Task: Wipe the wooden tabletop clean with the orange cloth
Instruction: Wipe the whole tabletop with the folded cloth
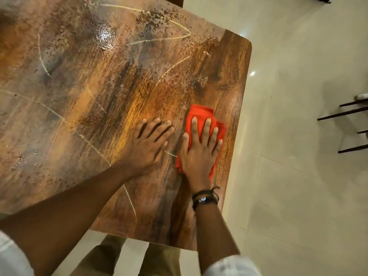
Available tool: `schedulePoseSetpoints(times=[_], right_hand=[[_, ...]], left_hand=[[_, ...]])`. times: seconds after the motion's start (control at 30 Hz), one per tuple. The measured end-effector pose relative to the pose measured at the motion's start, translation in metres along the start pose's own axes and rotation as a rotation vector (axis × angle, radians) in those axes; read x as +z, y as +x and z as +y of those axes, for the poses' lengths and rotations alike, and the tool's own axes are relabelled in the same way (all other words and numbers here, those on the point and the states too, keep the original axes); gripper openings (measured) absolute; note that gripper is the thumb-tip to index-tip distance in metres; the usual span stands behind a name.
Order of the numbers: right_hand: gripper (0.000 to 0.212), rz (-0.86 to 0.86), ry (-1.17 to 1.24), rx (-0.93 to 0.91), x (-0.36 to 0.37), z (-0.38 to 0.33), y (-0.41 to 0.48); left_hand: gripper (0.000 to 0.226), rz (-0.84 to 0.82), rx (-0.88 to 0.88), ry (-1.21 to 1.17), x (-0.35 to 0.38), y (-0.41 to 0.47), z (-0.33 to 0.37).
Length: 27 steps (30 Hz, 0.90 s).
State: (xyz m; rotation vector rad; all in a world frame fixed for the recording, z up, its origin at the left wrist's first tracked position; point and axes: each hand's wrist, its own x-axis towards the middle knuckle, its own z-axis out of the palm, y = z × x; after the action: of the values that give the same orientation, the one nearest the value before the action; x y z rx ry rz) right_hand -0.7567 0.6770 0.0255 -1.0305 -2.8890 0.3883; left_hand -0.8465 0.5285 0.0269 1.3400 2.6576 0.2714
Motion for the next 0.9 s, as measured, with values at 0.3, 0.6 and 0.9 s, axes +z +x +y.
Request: schedulePoseSetpoints(times=[0.3,0.6,0.9], right_hand=[[0.060,-0.046,-0.075,-0.021,0.007,0.003,-0.071],[0.060,-0.070,-0.034,0.090,0.002,-0.021,0.098],[0.059,-0.022,-0.070,0.026,0.008,-0.018,0.028]], left_hand=[[0.058,-0.018,0.002,0.032,-0.003,0.003,-0.002],[0.053,0.026,0.003,-0.014,0.002,0.004,-0.001],[0.056,-0.007,0.014,0.008,-0.002,0.000,-0.002]])
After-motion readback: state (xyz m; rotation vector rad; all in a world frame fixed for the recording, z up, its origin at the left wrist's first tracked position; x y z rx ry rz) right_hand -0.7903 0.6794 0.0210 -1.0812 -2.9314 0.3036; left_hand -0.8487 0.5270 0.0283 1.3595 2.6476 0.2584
